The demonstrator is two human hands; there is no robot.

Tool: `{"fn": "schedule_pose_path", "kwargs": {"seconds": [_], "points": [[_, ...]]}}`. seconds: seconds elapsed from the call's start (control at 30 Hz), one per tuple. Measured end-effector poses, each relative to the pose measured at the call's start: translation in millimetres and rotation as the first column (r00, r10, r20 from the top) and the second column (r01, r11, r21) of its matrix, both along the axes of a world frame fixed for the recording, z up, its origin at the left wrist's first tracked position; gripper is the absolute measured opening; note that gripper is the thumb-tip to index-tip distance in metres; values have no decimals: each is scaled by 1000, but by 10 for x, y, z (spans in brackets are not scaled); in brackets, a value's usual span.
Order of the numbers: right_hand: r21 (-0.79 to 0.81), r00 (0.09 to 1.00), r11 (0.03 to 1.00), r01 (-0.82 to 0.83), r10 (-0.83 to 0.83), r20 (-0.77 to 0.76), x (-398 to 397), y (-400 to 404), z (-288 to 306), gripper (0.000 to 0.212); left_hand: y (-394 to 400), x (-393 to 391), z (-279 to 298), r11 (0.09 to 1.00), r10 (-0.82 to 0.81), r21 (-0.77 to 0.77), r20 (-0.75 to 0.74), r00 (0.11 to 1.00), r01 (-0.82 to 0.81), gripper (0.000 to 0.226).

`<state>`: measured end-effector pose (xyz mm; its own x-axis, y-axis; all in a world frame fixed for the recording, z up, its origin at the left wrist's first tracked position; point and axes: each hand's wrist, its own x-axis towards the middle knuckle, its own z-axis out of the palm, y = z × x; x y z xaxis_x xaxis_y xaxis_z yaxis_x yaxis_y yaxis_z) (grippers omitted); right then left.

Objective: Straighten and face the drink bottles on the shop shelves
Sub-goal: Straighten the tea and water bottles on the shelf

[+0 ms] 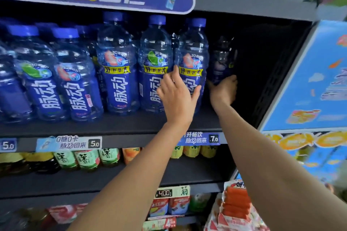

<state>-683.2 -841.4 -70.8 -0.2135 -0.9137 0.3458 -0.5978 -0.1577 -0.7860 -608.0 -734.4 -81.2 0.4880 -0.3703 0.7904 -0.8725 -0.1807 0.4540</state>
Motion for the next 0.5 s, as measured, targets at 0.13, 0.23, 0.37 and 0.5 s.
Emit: {"fn": "schedule_pose_path", "kwargs": {"seconds": [0.13, 0.23, 0.37, 0.5], "points": [[-19, 1000, 1000, 7, -7, -6, -100, 475, -17, 69, 97, -50, 96, 996, -22, 89, -62, 998, 28, 75], [3, 1000, 1000, -2, 2, -5, -210, 731, 6, 70, 175, -60, 183, 976, -80, 194, -111, 991, 101, 74], [24, 1000, 1000, 0, 0, 1, -326, 932, 4, 72, 225, -53, 252, 960, -87, 254, -141, 986, 121, 73], [88, 961, 982, -169, 145, 234, -421, 894, 105, 81, 239, -71, 287, 950, -74, 290, -142, 987, 113, 73]]}}
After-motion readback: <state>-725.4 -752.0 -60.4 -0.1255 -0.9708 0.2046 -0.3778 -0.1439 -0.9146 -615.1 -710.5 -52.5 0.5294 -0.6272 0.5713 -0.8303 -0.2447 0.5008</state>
